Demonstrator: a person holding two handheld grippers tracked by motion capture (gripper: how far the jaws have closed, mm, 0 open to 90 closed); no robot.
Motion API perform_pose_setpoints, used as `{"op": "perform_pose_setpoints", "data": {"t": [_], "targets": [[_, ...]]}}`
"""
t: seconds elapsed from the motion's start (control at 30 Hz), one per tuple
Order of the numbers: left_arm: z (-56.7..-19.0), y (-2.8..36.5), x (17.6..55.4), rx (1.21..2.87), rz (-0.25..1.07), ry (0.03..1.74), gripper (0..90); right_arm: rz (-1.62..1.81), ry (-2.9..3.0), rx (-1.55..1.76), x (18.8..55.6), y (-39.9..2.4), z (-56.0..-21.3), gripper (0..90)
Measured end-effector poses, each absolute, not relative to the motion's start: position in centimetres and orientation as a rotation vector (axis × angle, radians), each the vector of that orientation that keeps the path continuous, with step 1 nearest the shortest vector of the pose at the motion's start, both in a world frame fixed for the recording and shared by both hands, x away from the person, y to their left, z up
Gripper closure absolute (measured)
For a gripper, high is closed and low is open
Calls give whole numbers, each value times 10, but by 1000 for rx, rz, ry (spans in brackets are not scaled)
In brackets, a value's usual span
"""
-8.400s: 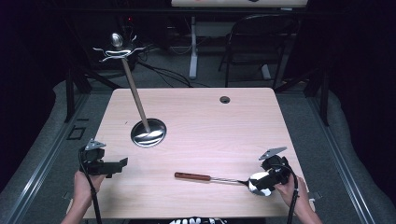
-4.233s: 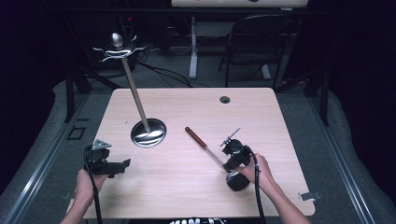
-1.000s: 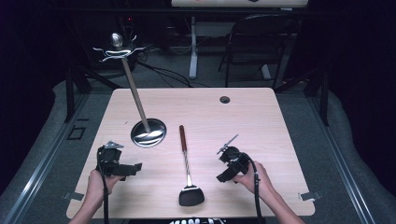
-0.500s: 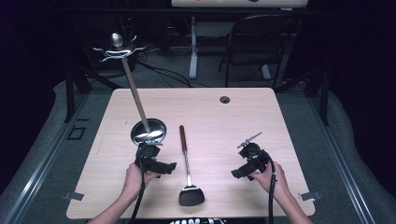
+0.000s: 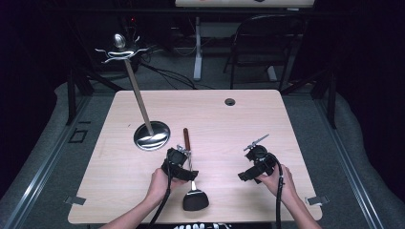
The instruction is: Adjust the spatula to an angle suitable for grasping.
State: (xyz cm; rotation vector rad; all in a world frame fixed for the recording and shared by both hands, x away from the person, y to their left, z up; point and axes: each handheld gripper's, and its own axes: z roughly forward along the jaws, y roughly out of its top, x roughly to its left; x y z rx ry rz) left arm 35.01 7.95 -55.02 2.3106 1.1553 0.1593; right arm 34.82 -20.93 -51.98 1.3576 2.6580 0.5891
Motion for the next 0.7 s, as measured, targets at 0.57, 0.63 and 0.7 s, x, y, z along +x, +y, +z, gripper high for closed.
{"op": "perform_pose_setpoints", "data": {"t": [0.57, 0.63, 0.7], "targets": [[-559, 82, 356, 2351, 103, 1121, 546, 549, 2671, 1323, 348, -209, -517, 139], [-559, 83, 357, 2353, 106, 1124, 557, 579, 2670, 1335, 347, -208, -518, 139], [-558, 85, 358, 2367, 104, 1116, 563, 585, 2655, 1338, 347, -208, -518, 139]]}}
